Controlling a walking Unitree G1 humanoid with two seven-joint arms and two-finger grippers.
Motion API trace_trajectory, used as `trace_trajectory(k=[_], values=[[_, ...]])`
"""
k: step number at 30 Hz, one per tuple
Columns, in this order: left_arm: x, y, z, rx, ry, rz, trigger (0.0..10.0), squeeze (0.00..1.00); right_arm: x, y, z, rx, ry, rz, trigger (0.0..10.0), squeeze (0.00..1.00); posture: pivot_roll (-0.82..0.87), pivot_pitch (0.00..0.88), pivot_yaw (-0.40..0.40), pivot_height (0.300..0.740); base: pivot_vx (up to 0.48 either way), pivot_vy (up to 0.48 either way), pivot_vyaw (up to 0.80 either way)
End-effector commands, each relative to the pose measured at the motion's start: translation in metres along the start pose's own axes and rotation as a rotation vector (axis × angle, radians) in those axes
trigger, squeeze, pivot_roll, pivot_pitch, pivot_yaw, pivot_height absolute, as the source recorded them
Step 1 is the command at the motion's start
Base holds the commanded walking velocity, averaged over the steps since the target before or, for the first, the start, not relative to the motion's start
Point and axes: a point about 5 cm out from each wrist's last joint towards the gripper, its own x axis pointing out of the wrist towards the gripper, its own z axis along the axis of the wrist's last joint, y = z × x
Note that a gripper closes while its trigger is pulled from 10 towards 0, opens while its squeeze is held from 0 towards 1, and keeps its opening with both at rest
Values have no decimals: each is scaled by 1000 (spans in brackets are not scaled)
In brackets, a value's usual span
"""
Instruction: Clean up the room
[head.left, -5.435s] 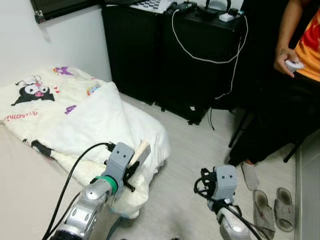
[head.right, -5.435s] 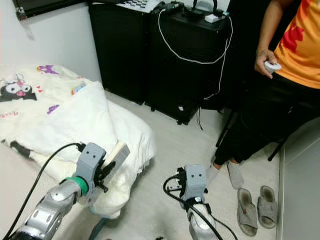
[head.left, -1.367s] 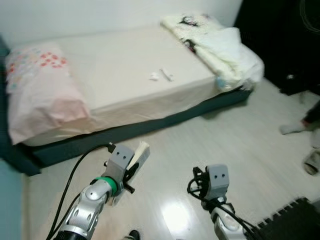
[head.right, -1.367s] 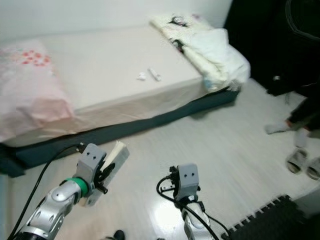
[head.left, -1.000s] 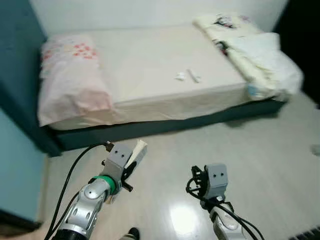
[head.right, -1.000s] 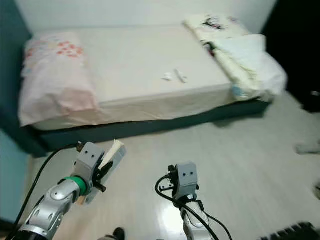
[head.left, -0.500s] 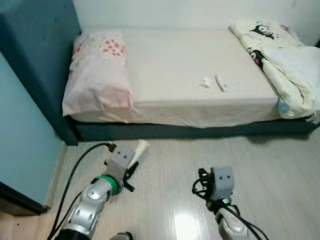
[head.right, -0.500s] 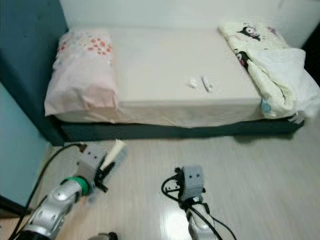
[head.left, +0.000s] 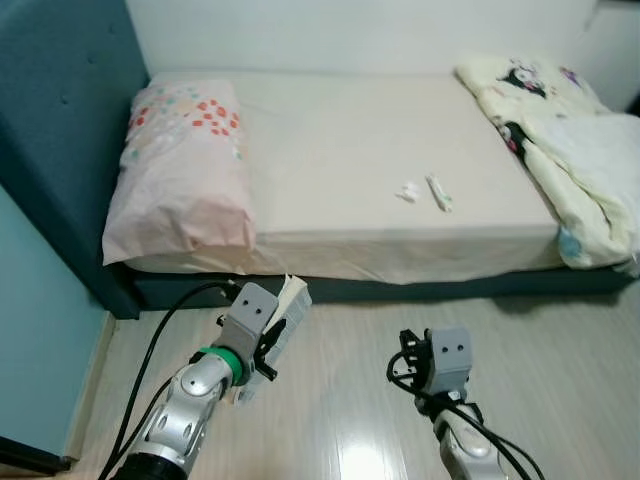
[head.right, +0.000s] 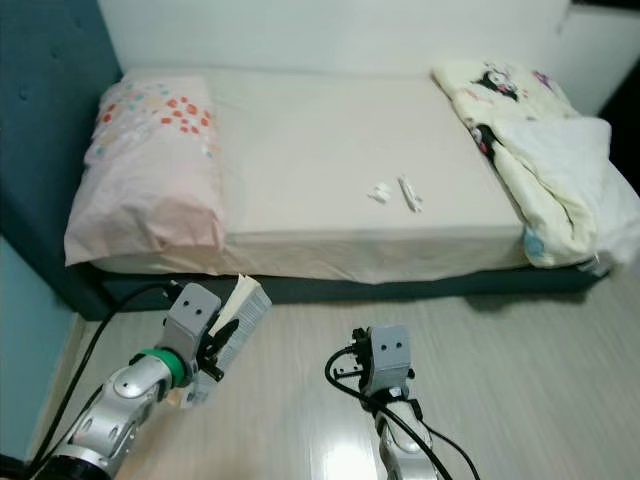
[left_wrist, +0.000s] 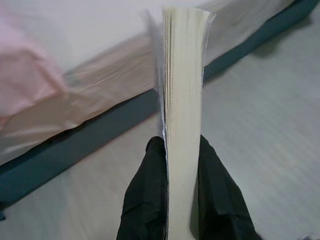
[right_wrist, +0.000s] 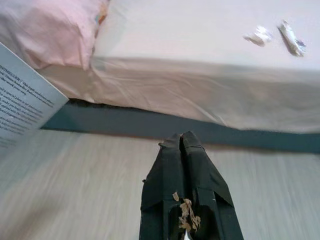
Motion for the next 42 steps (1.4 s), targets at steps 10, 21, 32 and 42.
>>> trace_trajectory(k=[10,21,32,42], values=[[-2,3,-2,-2,0,11,10000,0,-7,4,-10,15,40,3,10000,0,33,63,2,740,458,0,0],[0,1,1,-5,-12,5,10000,0,-8,2,-10,32,33,-16,10000,0,31,64,4,740,458,0,0],[1,0,6,-7,-32,0,10000,0,-8,2,-10,37,32,-25,10000,0,31,64,5,740,458,0,0],[6,-8,28,1,-123,-47,10000,0,-7,-1,-9,39,32,-38,10000,0,26,62,4,740,458,0,0]])
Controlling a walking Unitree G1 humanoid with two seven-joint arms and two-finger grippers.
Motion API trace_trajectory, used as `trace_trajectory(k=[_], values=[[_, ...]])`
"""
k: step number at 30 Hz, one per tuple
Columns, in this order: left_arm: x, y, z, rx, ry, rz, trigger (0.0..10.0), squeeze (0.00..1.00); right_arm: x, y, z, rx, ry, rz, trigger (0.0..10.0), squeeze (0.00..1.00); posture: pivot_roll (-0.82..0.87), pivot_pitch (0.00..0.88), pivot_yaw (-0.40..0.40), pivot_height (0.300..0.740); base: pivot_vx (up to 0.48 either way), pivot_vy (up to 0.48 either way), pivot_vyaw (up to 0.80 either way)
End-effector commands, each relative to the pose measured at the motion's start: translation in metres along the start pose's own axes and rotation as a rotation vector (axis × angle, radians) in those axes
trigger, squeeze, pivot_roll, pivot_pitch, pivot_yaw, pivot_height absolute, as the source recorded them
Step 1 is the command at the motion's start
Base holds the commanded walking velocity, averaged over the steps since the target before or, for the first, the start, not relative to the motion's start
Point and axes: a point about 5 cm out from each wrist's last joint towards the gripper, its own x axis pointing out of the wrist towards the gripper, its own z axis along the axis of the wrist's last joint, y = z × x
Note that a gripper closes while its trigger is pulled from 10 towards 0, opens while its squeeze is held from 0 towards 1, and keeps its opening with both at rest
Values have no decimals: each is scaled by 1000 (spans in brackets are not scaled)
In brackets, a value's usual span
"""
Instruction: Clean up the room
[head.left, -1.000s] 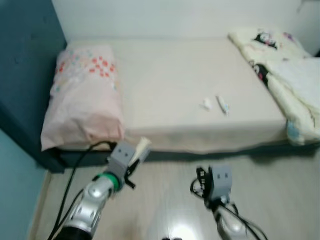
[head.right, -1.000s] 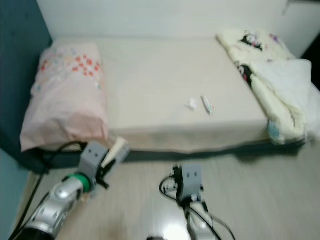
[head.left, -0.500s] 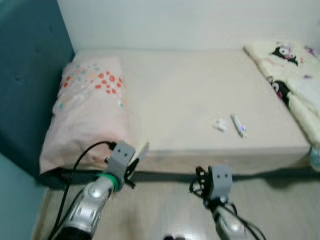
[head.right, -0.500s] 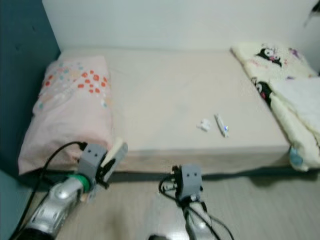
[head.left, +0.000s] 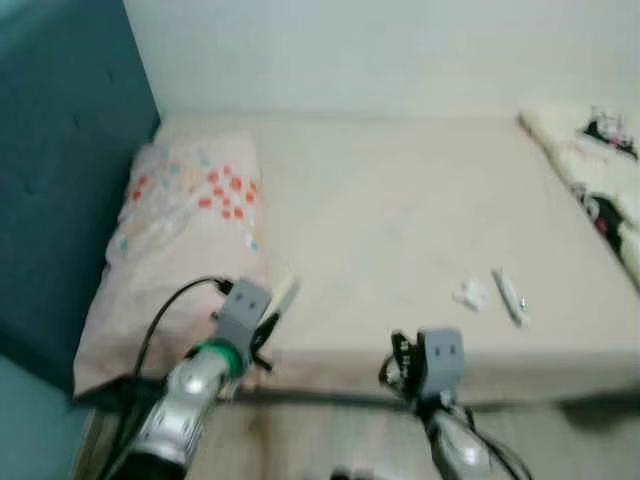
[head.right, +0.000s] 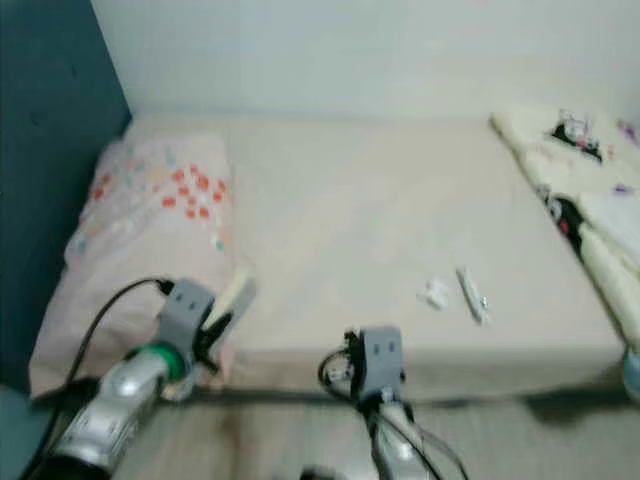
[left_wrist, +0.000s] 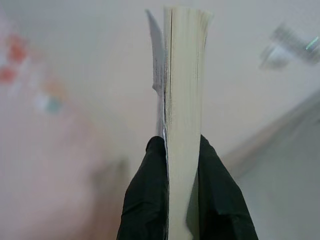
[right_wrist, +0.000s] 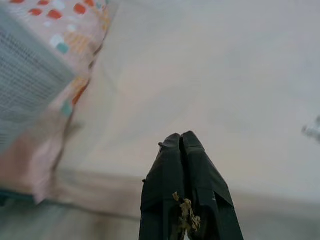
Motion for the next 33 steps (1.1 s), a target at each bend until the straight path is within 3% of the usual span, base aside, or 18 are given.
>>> trace_trajectory(k=[1,5,7,12,18,20,22,23,24,33], values=[[-2,3,8,23,-52,-1,10000,0,-3,0,-5,11,24,-10,10000,0,26,62,4,740,458,0,0],[0,-6,25,108,-137,-55,10000,0,-3,-1,-6,14,26,-14,10000,0,26,62,4,740,228,0,0],[-1,-21,36,205,-219,-128,10000,0,-3,-2,-6,13,28,-20,10000,0,26,62,4,740,0,0,0],[1,-28,40,197,-244,-144,10000,0,-3,-3,-5,16,23,-24,10000,0,26,62,4,740,0,0,0],[1,-28,39,185,-238,-130,10000,0,-5,-2,-8,5,34,-19,10000,0,19,60,7,725,0,0,0],[-1,-24,42,204,-281,-95,10000,0,-5,-2,-8,3,37,-16,10000,0,19,60,7,715,0,0,0],[-4,-21,55,388,-395,-9,10000,0,-5,-1,-8,5,37,-16,10000,0,24,60,7,705,0,0,0],[-4,-21,55,388,-395,-9,10000,0,-5,-1,-8,5,37,-16,10000,0,24,60,7,705,0,0,0],[-4,-23,58,491,-440,5,10000,0,-4,-1,-8,5,37,-15,10000,0,24,60,7,700,0,0,0],[-5,-40,47,690,-490,-108,10000,0,-1,0,-5,8,30,-11,10000,0,24,57,7,675,0,0,0]])
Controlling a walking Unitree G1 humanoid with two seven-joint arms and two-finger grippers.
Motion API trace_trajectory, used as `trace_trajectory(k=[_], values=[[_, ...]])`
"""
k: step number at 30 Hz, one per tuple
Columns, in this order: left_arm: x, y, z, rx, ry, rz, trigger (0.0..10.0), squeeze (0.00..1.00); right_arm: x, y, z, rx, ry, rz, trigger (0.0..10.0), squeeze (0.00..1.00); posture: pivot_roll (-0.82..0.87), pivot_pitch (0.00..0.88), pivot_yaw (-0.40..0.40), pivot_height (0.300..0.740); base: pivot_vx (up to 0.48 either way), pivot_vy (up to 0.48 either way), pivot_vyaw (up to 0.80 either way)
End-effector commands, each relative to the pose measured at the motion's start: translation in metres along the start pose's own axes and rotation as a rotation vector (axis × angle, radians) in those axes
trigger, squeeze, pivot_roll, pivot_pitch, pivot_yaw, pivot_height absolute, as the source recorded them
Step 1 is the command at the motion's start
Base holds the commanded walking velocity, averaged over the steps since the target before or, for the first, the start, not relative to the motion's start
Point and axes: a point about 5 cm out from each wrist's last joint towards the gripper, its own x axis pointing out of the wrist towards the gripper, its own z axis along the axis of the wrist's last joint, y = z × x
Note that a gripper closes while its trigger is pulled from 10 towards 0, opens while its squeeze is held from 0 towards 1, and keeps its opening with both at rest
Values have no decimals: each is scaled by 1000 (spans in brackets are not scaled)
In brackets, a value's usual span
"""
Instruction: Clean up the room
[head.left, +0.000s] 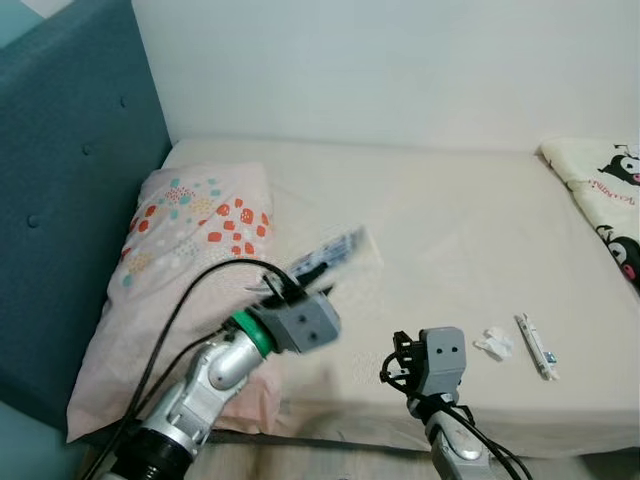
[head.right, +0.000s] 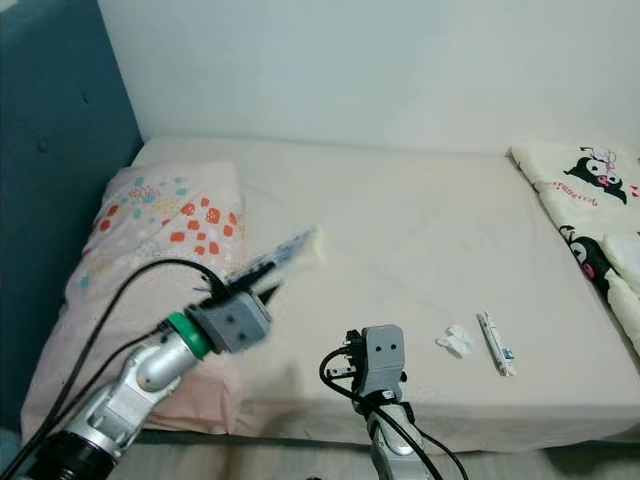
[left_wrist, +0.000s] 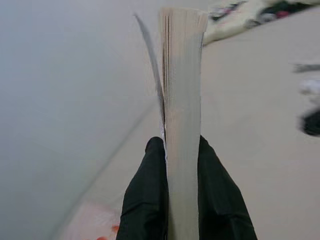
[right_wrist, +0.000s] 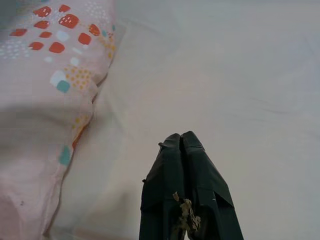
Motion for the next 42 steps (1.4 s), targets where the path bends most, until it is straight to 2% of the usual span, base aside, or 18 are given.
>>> trace_trajectory(k=[1,2,8,11,14,17,22,26,32,35,38,39,41,42], values=[[0,-6,3,52,-38,-28,10000,0,-3,-1,-6,0,32,0,10000,0,24,57,7,670,0,0,0],[0,-6,3,52,-38,-28,10000,0,-3,-1,-6,0,32,0,10000,0,24,57,7,670,0,0,0],[3,-15,-10,205,-9,-49,10000,0,-1,3,-5,3,25,16,10000,0,22,55,10,640,0,0,0],[7,-13,-13,231,14,-14,10000,0,-1,4,-5,16,26,27,10000,0,22,55,10,630,0,0,0],[8,-12,-14,247,23,0,10000,0,-2,3,-6,39,33,17,10000,0,22,55,10,625,0,0,0],[11,-12,-13,242,14,32,10000,0,-9,-4,-16,79,71,-30,10000,0,22,55,10,615,0,0,0],[12,-13,-11,228,1,56,10000,0,-17,-9,-23,88,93,-54,10000,0,9,58,15,605,0,0,0],[17,-15,-5,223,-40,85,10000,0,-18,-13,-22,79,92,-84,10000,0,5,62,16,590,0,0,0],[32,-21,10,267,-137,116,10000,0,-18,-25,-27,52,141,-187,10000,0,6,76,12,565,0,0,0],[35,-24,17,279,-178,113,10000,0,-18,-27,-26,44,139,-198,10000,0,1,76,12,555,0,0,0],[42,-27,31,301,-272,119,10000,0,-17,-30,-21,34,110,-219,10000,0,-7,79,10,540,0,0,0],[42,-27,31,301,-272,119,10000,0,-17,-30,-21,34,110,-219,10000,0,-7,79,10,540,0,0,0],[45,-26,37,302,-309,128,10000,0,-17,-32,-16,28,69,-231,10000,0,-7,79,10,535,0,0,0],[50,-29,44,315,-345,119,10000,0,-17,-36,-5,-16,3,-252,10000,0,-10,84,7,530,0,0,0]])
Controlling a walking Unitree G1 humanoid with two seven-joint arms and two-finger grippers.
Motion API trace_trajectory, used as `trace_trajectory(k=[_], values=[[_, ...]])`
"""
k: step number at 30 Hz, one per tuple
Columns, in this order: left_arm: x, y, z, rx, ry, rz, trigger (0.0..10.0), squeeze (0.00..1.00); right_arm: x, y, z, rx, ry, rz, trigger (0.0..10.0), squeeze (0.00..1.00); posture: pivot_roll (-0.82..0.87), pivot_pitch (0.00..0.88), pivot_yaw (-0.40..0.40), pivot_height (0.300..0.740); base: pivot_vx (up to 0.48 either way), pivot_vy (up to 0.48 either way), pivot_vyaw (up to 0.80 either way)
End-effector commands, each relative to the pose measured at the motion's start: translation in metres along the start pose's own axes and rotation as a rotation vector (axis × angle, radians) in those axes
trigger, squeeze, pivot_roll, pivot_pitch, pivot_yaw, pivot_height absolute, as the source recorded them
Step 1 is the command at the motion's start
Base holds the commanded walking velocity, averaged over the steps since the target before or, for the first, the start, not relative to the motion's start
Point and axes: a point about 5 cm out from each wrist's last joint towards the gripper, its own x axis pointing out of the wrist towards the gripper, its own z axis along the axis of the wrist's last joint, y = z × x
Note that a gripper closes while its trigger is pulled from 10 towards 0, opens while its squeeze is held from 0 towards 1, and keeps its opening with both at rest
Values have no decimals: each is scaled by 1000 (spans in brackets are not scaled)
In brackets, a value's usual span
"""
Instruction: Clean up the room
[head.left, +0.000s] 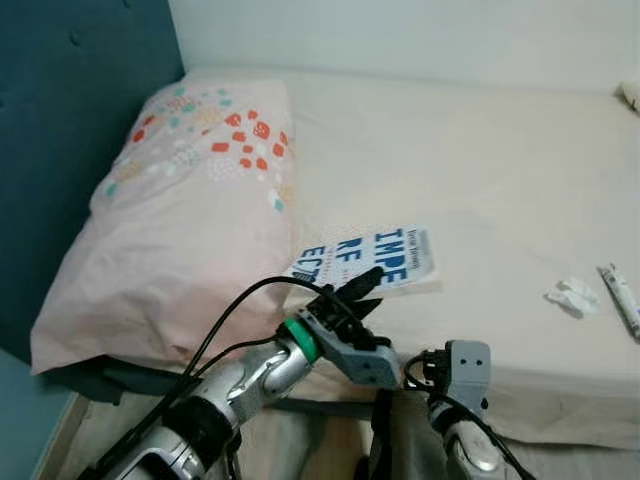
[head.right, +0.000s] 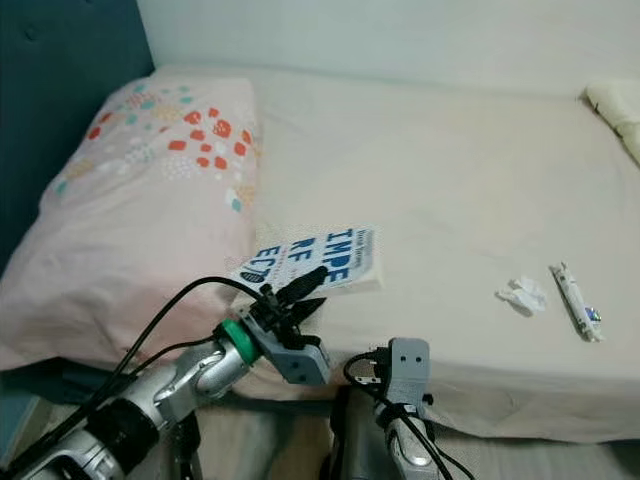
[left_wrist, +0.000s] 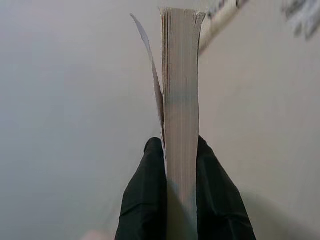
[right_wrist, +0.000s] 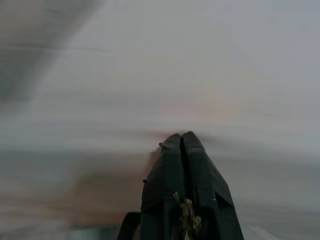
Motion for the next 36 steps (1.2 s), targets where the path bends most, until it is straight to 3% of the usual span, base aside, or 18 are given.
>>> trace_trajectory(k=[1,5,7,9,11,16,22,26,36], values=[[7,0,10,3,-68,16,10000,0,-2,-7,6,-17,-50,-42,10000,0,-10,84,7,530,0,0,0],[13,-13,7,62,-37,-26,10000,0,-2,-11,19,-59,-127,-67,10000,0,-15,86,4,530,0,0,0],[16,-22,0,118,27,-64,10000,0,-5,-7,31,-116,-194,-30,10000,0,-27,92,1,530,0,0,0],[16,-22,0,118,27,-64,10000,0,-5,-7,31,-116,-194,-30,10000,0,-27,92,1,530,0,0,0],[16,-32,-10,179,85,-141,10000,0,-14,0,42,-151,-245,29,10000,0,-40,97,-3,530,0,0,0],[12,-39,-23,258,163,-226,10000,0,-31,6,41,-130,-227,89,10000,0,-58,111,-8,530,0,0,0],[15,-32,-36,330,242,-205,10000,0,-62,12,20,-141,-143,149,10000,0,-75,123,-9,530,0,0,0],[14,-35,-33,347,210,-179,10000,0,-69,12,13,-132,-100,150,10000,0,-87,131,-9,530,0,0,0],[26,-51,8,244,-27,-87,10000,0,-67,11,19,-139,-79,166,10000,0,-102,141,-13,530,0,0,0]])
